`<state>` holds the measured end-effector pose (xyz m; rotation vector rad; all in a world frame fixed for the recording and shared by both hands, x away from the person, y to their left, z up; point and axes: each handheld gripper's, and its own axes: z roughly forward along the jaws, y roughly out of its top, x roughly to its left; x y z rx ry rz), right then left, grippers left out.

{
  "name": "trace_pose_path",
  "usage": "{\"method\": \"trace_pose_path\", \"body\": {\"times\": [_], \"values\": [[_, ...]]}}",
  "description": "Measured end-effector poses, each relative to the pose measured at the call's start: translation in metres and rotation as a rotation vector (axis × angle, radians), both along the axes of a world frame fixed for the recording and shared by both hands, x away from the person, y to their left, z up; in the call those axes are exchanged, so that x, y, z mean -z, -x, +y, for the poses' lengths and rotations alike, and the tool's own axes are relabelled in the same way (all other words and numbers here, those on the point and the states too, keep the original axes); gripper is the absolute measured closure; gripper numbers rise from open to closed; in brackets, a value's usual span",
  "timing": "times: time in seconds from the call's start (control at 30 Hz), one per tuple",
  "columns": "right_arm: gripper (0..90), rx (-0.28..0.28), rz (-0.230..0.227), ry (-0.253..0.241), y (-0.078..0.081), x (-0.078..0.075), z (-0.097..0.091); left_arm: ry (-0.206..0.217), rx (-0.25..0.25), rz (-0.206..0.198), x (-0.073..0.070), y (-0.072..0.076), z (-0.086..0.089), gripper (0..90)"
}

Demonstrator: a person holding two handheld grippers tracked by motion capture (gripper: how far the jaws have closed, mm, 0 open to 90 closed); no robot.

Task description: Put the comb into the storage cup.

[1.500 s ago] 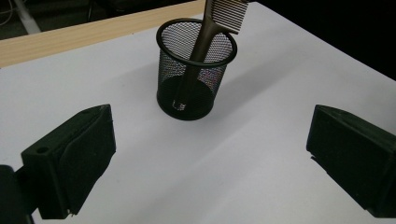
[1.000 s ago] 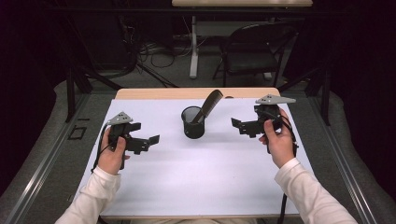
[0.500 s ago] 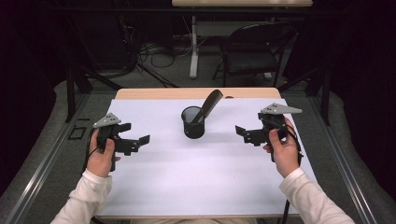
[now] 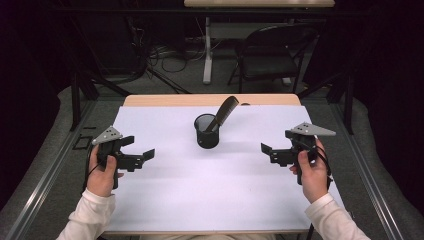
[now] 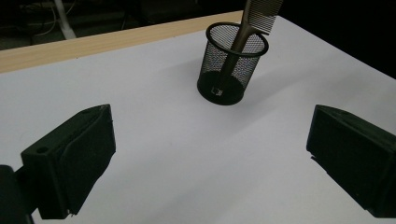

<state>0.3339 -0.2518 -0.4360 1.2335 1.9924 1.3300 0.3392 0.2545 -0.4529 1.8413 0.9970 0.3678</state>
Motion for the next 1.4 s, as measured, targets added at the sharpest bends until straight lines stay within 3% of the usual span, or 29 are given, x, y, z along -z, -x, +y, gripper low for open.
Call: {"method": "trace_pose_path", "body": {"times": [0.6,1.17,1.27,1.4], "values": [[0.0,0.079,-0.001,-0.016,0.029,0.040,-0.025,0.009,-0.011,-0.039,0.020,0.022,0.012,1.5],[0.0,0.104,-0.012,-0.020,0.046,0.069,-0.026,0.043,-0.011,-0.087,0.039,0.035,0.017,1.5],[0.0,0.100,-0.019,-0.045,0.046,0.073,-0.026,0.047,-0.014,-0.088,0.042,0.036,0.018,1.5],[0.0,0.099,-0.009,-0.037,0.046,0.078,-0.027,0.049,-0.021,-0.082,0.047,0.035,0.020,1.5]]}}
